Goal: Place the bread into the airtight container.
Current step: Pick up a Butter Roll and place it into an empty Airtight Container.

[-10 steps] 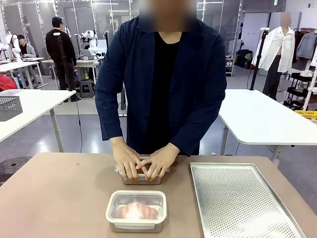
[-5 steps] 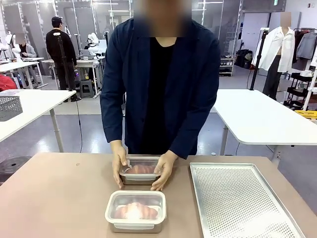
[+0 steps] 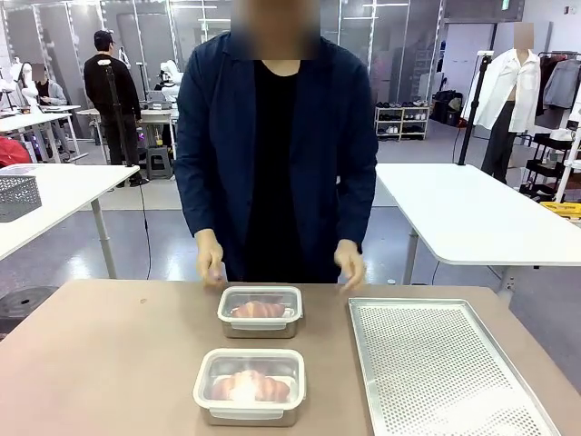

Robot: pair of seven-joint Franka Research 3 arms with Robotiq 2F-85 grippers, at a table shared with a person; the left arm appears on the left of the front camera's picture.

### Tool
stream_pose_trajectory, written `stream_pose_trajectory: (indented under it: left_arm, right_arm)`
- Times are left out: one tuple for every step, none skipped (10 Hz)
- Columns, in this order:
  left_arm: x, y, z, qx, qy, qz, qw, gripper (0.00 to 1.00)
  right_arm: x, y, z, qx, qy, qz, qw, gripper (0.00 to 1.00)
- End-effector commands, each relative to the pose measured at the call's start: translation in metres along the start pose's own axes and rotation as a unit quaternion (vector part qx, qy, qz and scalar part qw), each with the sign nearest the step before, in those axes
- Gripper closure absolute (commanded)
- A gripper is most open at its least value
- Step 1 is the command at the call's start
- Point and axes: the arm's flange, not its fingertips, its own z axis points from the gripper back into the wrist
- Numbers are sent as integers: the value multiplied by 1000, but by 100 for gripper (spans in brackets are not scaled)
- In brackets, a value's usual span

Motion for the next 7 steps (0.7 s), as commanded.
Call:
stream_pose_trajectory:
  left_arm:
    - [0, 0, 1, -3, 1, -7, 1000, 0]
    - [0, 0, 1, -3, 1, -7, 1000, 0]
    - [0, 0, 1, -3, 1, -7, 1000, 0]
    - [0, 0, 1, -3, 1, -7, 1000, 0]
    - [0, 0, 1, -3, 1, -7, 1000, 0]
    - [0, 0, 1, -3, 1, -7, 1000, 0]
    - [0, 0, 1, -3, 1, -7, 1000, 0]
  right_arm:
    - [-2, -3, -1, -2, 5, -1, 1000, 0]
    - [-2, -3, -1, -2, 5, -1, 1000, 0]
    - [-2, -3, -1, -2, 5, -1, 1000, 0]
    - [-2, -3, -1, -2, 5, -1, 1000, 0]
    - [-2, -3, -1, -2, 5, -1, 1000, 0]
    - [-2, -3, -1, -2, 5, -1, 1000, 0]
    - [-2, -3, -1, -2, 5, -1, 1000, 0]
